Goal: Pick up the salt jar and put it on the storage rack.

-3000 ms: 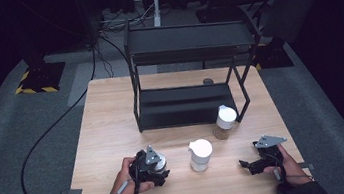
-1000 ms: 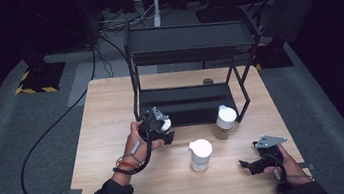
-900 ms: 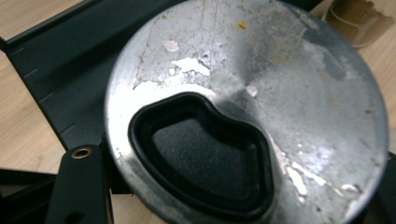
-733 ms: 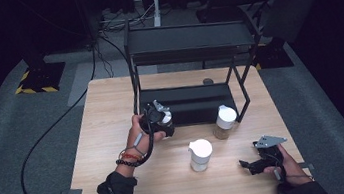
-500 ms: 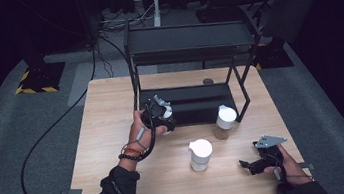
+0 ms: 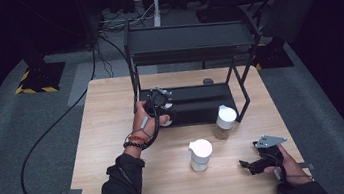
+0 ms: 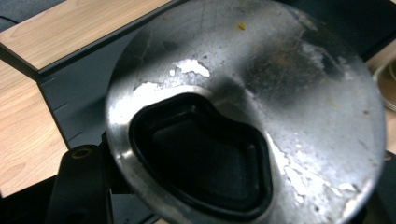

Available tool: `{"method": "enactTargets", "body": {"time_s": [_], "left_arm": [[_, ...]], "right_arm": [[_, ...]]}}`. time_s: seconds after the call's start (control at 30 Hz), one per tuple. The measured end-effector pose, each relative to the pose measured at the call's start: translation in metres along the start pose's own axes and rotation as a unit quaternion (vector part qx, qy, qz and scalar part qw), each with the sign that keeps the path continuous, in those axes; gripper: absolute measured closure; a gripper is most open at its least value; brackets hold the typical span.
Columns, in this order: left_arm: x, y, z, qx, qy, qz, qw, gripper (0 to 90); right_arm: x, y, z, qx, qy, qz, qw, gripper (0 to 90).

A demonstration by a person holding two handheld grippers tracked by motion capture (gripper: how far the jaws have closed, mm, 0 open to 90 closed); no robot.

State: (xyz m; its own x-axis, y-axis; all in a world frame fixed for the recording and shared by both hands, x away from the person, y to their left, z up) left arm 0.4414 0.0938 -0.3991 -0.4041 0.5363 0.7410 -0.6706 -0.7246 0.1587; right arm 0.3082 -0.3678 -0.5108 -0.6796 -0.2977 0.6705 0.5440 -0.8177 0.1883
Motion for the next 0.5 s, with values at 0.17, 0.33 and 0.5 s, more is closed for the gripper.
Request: {"method": "enactTargets", "body": {"time_s": [0.17, 0.33, 0.5], "left_arm": [[-0.007, -0.007, 0.005, 0.012, -0.005, 0.004, 0.9999, 30.3], [-0.015, -0.012, 0.011, 0.025, -0.010, 0.009, 0.9996, 30.4], [-0.021, -0.016, 0.015, 0.037, -0.014, 0.014, 0.9991, 30.3]], "right_arm": [[0.000, 0.000, 0.000, 0.000, 0.000, 0.000, 1.0000, 0.0], [0.000, 0.000, 0.000, 0.000, 0.000, 0.000, 1.0000, 0.0], [0.000, 0.000, 0.000, 0.000, 0.000, 0.000, 1.0000, 0.0]]}}
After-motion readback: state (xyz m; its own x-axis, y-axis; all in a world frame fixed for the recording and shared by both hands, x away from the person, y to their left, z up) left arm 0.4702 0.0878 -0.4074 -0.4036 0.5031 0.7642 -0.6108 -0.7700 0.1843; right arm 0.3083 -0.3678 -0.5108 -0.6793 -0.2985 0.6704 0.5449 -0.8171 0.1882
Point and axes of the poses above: each handheld gripper's, and its own axes: x roughly backward along the jaws, z roughly out of its top, y roughly to its right, the point moved 5 cm from there along -x, roughly forward along the jaws, and after that the axes turned 14 degrees about -z, right-handed, at the moved point
